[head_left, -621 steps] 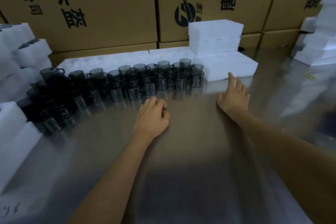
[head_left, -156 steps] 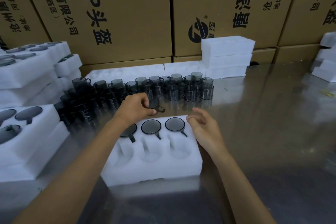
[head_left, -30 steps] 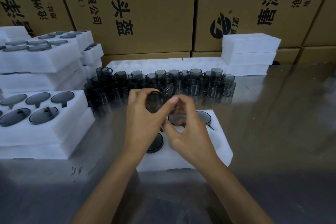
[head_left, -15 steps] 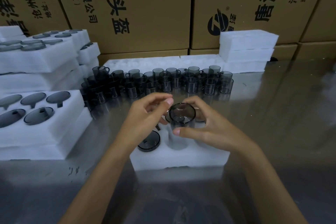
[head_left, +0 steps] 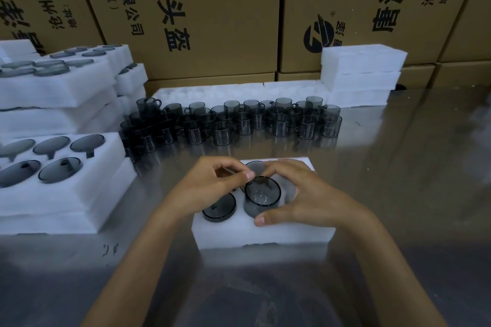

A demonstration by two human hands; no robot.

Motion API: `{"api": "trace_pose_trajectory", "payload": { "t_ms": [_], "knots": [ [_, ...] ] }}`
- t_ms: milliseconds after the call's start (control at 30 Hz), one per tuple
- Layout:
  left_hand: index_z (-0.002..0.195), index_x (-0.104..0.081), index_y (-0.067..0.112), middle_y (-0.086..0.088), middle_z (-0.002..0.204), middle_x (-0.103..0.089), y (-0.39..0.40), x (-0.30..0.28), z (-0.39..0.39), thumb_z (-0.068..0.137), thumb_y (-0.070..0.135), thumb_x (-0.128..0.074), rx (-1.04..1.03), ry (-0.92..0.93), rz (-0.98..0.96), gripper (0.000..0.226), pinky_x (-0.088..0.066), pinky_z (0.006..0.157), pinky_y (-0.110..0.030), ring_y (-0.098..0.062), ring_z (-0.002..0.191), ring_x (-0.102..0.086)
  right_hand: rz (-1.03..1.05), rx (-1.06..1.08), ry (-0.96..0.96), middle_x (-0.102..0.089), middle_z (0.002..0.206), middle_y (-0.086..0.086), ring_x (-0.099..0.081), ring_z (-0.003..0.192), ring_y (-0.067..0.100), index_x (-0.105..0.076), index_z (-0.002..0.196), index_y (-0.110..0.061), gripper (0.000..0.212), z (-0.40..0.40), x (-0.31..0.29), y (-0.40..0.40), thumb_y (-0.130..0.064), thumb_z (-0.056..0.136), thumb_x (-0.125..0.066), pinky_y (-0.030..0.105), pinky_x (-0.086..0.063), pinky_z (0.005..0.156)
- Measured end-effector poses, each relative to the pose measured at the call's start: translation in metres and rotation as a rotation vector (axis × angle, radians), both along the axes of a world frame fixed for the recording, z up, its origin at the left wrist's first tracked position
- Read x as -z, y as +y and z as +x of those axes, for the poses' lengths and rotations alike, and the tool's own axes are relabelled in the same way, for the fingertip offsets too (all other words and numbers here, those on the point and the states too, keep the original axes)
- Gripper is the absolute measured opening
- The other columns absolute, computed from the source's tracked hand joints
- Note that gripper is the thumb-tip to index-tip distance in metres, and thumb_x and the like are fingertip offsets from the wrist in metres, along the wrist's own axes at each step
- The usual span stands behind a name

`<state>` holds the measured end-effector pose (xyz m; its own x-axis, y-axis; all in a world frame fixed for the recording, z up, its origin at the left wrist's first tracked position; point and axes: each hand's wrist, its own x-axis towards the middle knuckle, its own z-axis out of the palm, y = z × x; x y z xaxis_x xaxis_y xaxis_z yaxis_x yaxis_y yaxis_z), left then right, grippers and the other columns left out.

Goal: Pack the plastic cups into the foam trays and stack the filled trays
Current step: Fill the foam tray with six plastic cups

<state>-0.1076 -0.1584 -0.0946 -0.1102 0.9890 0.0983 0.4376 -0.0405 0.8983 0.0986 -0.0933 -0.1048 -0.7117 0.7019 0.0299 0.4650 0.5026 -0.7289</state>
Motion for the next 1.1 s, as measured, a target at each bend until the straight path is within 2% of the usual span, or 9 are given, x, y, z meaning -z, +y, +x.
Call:
{"api": "trace_pose_trajectory", "payload": {
  "t_ms": [167, 333, 467, 567, 667, 833, 967, 1033, 1100],
  "knots": [
    [0.081, -0.079, 0.022, -0.009, 0.083, -0.074, 0.001, 0.002, 0.002, 0.084, 0.024, -0.077, -0.002, -0.010, 0.033, 0.005, -0.048, 0.074, -0.028, -0.016, 0.075, -0.063, -0.093, 0.001, 0.107, -0.046, 0.136, -0.036, -0.018, 0.144, -0.008, -0.071, 0.102, -0.044, 0.034, 0.007, -0.002, 0.005, -0.056, 0.072, -0.080, 0.028, -0.019, 0.118],
    [0.083, -0.078, 0.015, 0.005, 0.079, -0.075, 0.004, 0.006, 0.007, 0.084, 0.014, -0.077, -0.021, 0.032, 0.091, 0.001, -0.050, 0.069, -0.013, -0.001, 0.071, -0.067, 0.068, 0.071, 0.123, -0.055, 0.136, -0.020, -0.028, 0.141, -0.003, -0.074, 0.091, -0.029, 0.020, -0.004, 0.010, 0.008, -0.045, 0.079, -0.078, 0.025, -0.021, 0.116],
    [0.082, -0.076, 0.026, 0.011, 0.081, -0.073, 0.005, 0.010, 0.004, 0.084, 0.021, -0.078, -0.040, 0.146, 0.103, 0.006, -0.051, 0.076, -0.024, -0.003, 0.080, -0.065, 0.097, 0.137, 0.174, -0.058, 0.133, -0.014, -0.035, 0.137, 0.001, -0.075, 0.094, -0.032, 0.012, -0.005, 0.011, 0.011, -0.041, 0.087, -0.072, 0.037, -0.024, 0.119],
    [0.092, -0.070, 0.040, 0.021, 0.107, -0.062, 0.007, 0.015, 0.003, 0.084, 0.036, -0.076, -0.121, 0.358, 0.092, 0.011, -0.039, 0.102, -0.035, -0.009, 0.113, -0.048, 0.144, 0.214, 0.108, -0.044, 0.148, -0.015, -0.019, 0.147, 0.005, -0.067, 0.109, -0.039, 0.024, -0.004, 0.012, 0.013, -0.043, 0.086, -0.073, 0.033, -0.005, 0.117],
    [0.116, -0.056, 0.051, 0.019, 0.143, -0.037, 0.008, 0.018, 0.003, 0.084, 0.048, -0.071, -0.159, 0.564, 0.027, 0.035, -0.013, 0.109, -0.039, -0.004, 0.138, -0.018, 0.123, 0.237, 0.016, -0.025, 0.160, -0.017, 0.000, 0.149, 0.000, -0.055, 0.124, -0.047, 0.045, -0.004, 0.014, 0.014, -0.049, 0.083, -0.074, 0.033, -0.002, 0.110],
    [0.138, -0.041, 0.049, 0.015, 0.160, -0.021, 0.012, 0.021, -0.001, 0.088, 0.054, -0.062, -0.088, 0.548, -0.152, 0.054, -0.005, 0.120, -0.052, -0.012, 0.151, -0.001, 0.070, 0.270, -0.047, -0.013, 0.164, -0.017, 0.007, 0.151, 0.002, -0.044, 0.136, -0.049, 0.066, -0.004, 0.016, 0.018, -0.055, 0.079, -0.076, 0.044, -0.001, 0.118],
    [0.126, -0.050, 0.050, 0.020, 0.142, -0.043, 0.012, 0.022, -0.011, 0.084, 0.054, -0.067, -0.055, 0.444, -0.077, 0.045, -0.022, 0.118, -0.052, -0.009, 0.144, -0.025, -0.020, 0.296, 0.134, -0.028, 0.157, -0.016, -0.012, 0.149, 0.005, -0.052, 0.129, -0.049, 0.060, -0.001, 0.021, 0.022, -0.048, 0.076, -0.081, 0.038, -0.018, 0.121],
    [0.113, -0.059, 0.048, 0.021, 0.128, -0.057, 0.016, 0.022, -0.017, 0.090, 0.044, -0.067, -0.094, 0.271, 0.008, 0.025, -0.035, 0.112, -0.042, 0.005, 0.129, -0.044, -0.165, 0.375, 0.390, -0.044, 0.146, -0.017, -0.037, 0.137, 0.001, -0.061, 0.118, -0.049, 0.043, 0.001, 0.023, 0.028, -0.043, 0.080, -0.079, 0.024, -0.036, 0.107],
    [0.101, -0.063, 0.044, 0.024, 0.108, -0.063, 0.028, 0.020, -0.028, 0.096, 0.029, -0.062, -0.194, 0.151, 0.098, 0.015, -0.043, 0.090, -0.021, 0.018, 0.102, -0.055, -0.303, 0.510, 0.655, -0.064, 0.125, -0.015, -0.060, 0.110, -0.004, -0.070, 0.106, -0.042, 0.023, 0.003, 0.028, 0.035, -0.037, 0.085, -0.075, 0.015, -0.050, 0.085]
  ]
}}
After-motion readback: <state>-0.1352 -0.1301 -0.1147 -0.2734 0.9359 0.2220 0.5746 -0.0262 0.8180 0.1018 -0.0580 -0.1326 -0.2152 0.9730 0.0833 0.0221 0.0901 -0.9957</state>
